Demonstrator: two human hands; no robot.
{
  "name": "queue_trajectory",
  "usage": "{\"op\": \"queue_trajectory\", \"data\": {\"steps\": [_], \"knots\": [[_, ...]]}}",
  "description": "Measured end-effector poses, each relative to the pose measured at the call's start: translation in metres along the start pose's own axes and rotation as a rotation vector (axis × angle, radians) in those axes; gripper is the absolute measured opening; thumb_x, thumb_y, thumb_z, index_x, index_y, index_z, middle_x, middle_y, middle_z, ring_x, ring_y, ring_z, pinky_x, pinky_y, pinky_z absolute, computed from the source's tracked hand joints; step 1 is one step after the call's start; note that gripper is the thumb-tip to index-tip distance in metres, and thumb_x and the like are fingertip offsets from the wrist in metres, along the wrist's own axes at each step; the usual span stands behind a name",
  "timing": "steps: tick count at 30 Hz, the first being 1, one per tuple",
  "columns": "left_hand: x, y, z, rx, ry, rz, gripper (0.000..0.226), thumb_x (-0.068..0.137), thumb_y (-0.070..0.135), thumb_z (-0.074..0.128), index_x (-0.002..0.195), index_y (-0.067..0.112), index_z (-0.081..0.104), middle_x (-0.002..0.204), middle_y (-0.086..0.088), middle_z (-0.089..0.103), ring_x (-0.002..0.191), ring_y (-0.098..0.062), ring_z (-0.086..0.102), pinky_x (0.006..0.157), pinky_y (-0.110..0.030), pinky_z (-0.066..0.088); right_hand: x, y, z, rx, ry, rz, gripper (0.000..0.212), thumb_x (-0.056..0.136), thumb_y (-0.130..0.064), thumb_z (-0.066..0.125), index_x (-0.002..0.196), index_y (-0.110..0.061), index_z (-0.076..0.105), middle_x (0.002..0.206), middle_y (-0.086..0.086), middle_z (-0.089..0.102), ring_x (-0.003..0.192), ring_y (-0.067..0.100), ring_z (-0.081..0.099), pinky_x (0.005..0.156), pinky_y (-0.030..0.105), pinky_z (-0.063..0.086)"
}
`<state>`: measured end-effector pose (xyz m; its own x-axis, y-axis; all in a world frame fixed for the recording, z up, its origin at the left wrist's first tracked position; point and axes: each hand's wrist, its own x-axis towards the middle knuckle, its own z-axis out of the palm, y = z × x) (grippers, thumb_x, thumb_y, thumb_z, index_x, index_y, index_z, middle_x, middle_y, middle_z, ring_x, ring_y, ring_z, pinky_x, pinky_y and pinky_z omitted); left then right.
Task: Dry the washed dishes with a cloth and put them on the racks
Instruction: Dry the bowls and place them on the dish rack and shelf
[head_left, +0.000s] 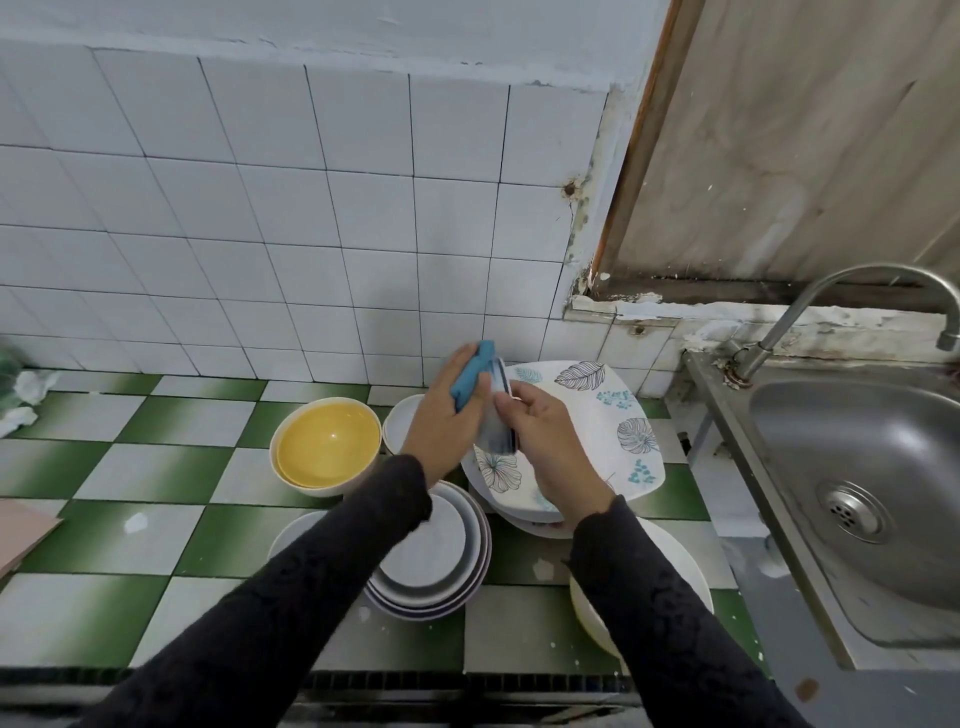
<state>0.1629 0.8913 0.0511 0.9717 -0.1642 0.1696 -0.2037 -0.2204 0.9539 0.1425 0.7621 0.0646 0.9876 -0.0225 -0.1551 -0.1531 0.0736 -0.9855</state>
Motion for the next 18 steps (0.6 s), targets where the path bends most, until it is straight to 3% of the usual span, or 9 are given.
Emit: {"op": "queue_trajectory", "data": {"steps": [2,5,7,11,12,15,16,18], "knots": [[0.003,0.003,-0.008,0.032,0.004,0.011,0.051,0.1,0.04,0.044,0.147,0.023,0.037,0.143,0.007,0.042,0.134,-0.013,0.043,0.112,-0.036,0.042,0.0,-0.005,-0.003,-0.046,-0.028,-0.022,0.018,0.104,-0.017,0.054,0.111,-0.007,0.067,0.103,0.011,0.073,0.094,0.018,0.069,0.077,0.027,0.058],[-0.007,0.001,-0.005,0.269,-0.079,0.284,0.047,0.101,0.037,0.044,0.147,0.028,0.036,0.154,0.01,0.033,0.145,-0.005,0.025,0.121,-0.03,0.023,0.001,-0.012,-0.004,-0.052,-0.003,-0.023,0.02,0.103,-0.001,0.049,0.106,-0.011,0.066,0.098,0.007,0.072,0.089,0.014,0.068,0.07,0.021,0.057],[-0.008,-0.005,-0.005,0.327,-0.147,0.37,0.05,0.099,0.042,0.043,0.147,0.029,0.036,0.156,0.01,0.032,0.147,-0.007,0.021,0.121,-0.031,0.019,0.0,-0.013,-0.004,-0.071,-0.01,-0.03,0.028,0.101,0.007,0.045,0.11,-0.013,0.063,0.099,0.004,0.07,0.091,0.014,0.067,0.066,0.017,0.056],[0.002,0.005,-0.012,-0.002,-0.045,0.085,0.045,0.102,0.032,0.045,0.146,0.022,0.041,0.15,0.006,0.04,0.135,-0.006,0.039,0.116,-0.035,0.036,0.004,-0.011,-0.011,-0.146,-0.077,-0.117,0.017,0.104,-0.013,0.053,0.107,-0.011,0.07,0.104,0.014,0.072,0.095,0.018,0.066,0.08,0.029,0.054],[0.003,0.006,-0.013,0.038,-0.022,0.103,0.044,0.102,0.03,0.045,0.146,0.024,0.041,0.15,0.006,0.04,0.135,-0.005,0.039,0.116,-0.035,0.036,0.004,-0.012,-0.011,-0.115,-0.08,-0.112,0.017,0.104,-0.014,0.053,0.105,-0.014,0.07,0.103,0.012,0.072,0.095,0.019,0.066,0.081,0.03,0.054],[-0.001,0.002,-0.013,0.289,-0.087,0.376,0.046,0.101,0.03,0.049,0.146,0.026,0.04,0.154,0.009,0.036,0.145,-0.006,0.026,0.121,-0.027,0.021,0.006,-0.01,-0.008,-0.057,-0.052,-0.097,0.022,0.104,-0.007,0.051,0.105,-0.019,0.069,0.105,0.009,0.073,0.1,0.021,0.068,0.083,0.03,0.057],[0.0,-0.001,-0.014,0.295,-0.125,0.399,0.047,0.1,0.03,0.05,0.146,0.025,0.041,0.154,0.009,0.036,0.145,-0.006,0.025,0.12,-0.024,0.02,0.007,-0.01,-0.006,-0.089,-0.036,-0.101,0.023,0.104,-0.004,0.049,0.105,-0.018,0.069,0.105,0.008,0.072,0.1,0.02,0.067,0.083,0.029,0.056],[0.002,0.0,-0.015,0.146,-0.117,0.283,0.044,0.102,0.028,0.049,0.145,0.023,0.044,0.15,0.01,0.041,0.139,0.001,0.033,0.113,-0.015,0.029,0.008,-0.011,-0.008,-0.189,-0.032,-0.118,0.018,0.104,-0.006,0.05,0.103,-0.009,0.067,0.099,0.008,0.07,0.091,0.017,0.064,0.077,0.024,0.053]]}}
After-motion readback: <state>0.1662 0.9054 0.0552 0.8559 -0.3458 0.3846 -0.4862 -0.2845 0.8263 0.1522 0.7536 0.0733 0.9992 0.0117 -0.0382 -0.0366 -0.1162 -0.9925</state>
